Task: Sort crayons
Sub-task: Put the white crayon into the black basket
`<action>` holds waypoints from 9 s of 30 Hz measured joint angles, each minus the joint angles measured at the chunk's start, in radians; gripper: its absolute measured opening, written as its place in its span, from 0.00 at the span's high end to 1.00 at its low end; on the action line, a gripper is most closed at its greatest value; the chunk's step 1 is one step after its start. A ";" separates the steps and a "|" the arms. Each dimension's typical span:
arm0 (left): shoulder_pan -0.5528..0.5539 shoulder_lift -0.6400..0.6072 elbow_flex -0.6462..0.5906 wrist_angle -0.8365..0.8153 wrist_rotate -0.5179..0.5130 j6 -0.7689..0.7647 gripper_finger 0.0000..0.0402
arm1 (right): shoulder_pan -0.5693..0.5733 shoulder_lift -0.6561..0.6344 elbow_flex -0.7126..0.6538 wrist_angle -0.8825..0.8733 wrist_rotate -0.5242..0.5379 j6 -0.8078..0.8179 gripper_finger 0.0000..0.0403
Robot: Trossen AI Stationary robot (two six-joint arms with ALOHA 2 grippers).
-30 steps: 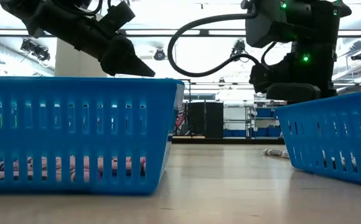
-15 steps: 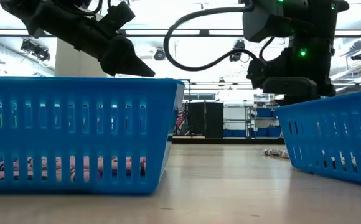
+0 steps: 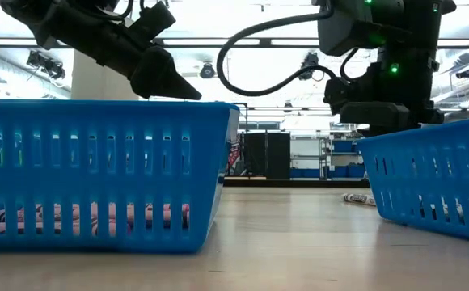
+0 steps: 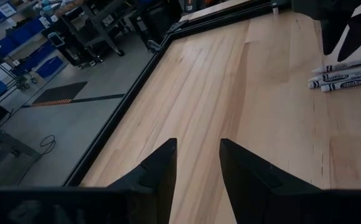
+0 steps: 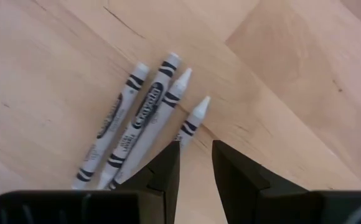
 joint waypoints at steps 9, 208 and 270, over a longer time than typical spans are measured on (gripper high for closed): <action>0.000 0.000 0.000 0.000 0.000 0.000 0.67 | 0.005 0.044 0.000 0.051 -0.001 0.012 0.74; -0.529 0.098 0.437 -0.868 0.025 -0.940 0.69 | -0.062 -0.277 -0.234 0.985 0.182 -1.009 0.77; -0.227 0.098 0.175 -0.761 0.035 -0.612 0.69 | 0.013 0.184 0.095 0.266 0.018 -0.354 0.77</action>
